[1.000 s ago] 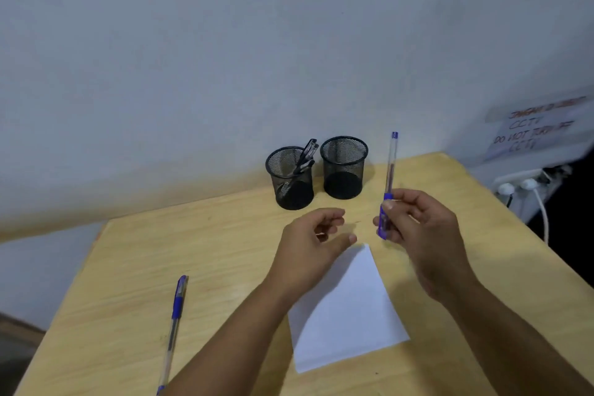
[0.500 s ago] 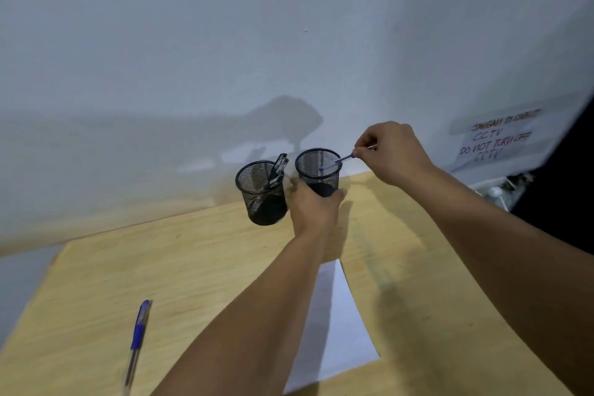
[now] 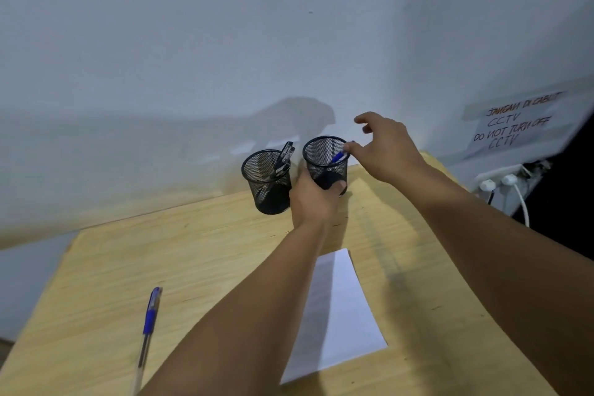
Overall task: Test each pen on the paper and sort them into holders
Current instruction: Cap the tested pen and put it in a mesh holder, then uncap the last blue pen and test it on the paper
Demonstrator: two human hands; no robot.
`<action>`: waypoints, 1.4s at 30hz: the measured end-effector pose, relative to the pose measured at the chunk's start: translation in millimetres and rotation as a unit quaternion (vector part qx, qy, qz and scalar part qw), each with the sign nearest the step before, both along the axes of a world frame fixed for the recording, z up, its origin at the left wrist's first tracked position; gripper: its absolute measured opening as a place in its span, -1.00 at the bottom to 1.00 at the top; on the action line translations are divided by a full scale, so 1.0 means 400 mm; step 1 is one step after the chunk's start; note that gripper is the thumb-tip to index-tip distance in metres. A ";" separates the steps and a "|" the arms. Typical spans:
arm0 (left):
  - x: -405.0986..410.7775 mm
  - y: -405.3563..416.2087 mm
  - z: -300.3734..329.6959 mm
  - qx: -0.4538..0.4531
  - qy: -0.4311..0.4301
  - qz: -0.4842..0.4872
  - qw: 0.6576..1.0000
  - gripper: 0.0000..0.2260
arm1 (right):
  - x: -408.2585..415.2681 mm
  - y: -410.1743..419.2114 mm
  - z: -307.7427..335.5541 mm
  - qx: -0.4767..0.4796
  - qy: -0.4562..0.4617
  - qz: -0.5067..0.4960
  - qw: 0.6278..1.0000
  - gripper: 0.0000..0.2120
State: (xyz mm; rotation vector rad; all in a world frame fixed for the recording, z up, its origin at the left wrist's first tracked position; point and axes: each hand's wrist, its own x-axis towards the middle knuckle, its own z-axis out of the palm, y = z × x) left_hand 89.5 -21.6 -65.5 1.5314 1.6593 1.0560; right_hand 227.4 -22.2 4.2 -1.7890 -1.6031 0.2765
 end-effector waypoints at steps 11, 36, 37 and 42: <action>-0.313 -0.159 0.017 -0.003 0.031 -0.056 0.998 -0.61 | -0.144 -0.198 -0.122 -0.008 0.129 0.027 0.991 -0.84; -0.888 -0.313 0.005 -0.004 0.321 -0.195 0.927 -0.81 | -0.704 -0.423 -0.193 -0.092 -0.146 0.416 0.893 -0.78; -0.890 -0.325 0.004 -0.017 0.315 -0.179 0.932 -0.83 | -0.691 -0.420 -0.190 -0.097 -0.138 0.411 0.896 -0.81; -0.847 -0.388 0.007 -0.029 0.204 -0.168 0.964 -0.91 | -0.586 -0.404 -0.165 -0.138 -0.074 0.372 0.915 -0.74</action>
